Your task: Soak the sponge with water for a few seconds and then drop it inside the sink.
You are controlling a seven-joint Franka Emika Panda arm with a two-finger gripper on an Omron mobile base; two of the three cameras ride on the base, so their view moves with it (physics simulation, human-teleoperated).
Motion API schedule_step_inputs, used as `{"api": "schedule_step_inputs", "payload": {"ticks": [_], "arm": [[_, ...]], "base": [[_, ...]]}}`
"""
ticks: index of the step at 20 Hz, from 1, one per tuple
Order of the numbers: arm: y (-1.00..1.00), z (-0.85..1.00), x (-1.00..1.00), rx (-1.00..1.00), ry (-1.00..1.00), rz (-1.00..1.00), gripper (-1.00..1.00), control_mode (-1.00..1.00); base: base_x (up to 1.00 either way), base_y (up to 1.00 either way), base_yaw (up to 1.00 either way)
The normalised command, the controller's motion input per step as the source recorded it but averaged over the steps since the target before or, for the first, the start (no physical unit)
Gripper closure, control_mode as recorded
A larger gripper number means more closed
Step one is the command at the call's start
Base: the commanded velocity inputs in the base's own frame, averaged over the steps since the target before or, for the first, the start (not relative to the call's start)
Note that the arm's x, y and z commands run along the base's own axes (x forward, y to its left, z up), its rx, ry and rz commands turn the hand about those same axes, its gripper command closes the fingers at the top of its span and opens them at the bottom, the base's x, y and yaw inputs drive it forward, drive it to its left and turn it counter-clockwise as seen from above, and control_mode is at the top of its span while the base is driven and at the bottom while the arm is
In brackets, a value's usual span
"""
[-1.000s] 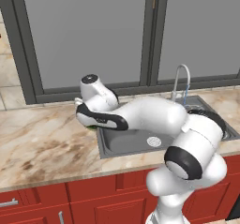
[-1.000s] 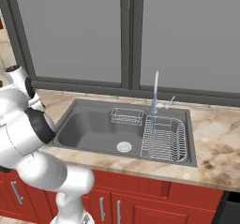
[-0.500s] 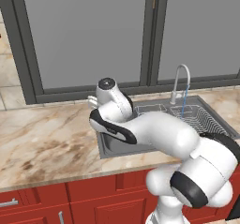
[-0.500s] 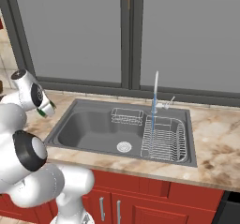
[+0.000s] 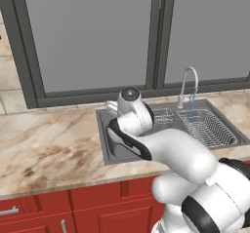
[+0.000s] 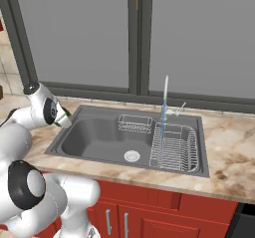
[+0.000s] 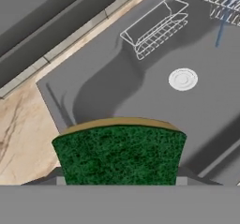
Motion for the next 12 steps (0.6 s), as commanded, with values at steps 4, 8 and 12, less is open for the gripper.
{"api": "schedule_step_inputs", "payload": {"ticks": [4,8,12], "arm": [[-0.44,0.0,0.06,0.0,-0.06,-0.02,1.0,-1.0],[-0.44,0.0,0.09,0.0,-0.07,-0.07,1.0,-1.0],[-0.29,0.0,0.11,0.0,-0.03,-0.14,1.0,-1.0]], "base": [[0.0,0.0,0.0],[0.0,0.0,0.0],[0.0,0.0,0.0]]}}
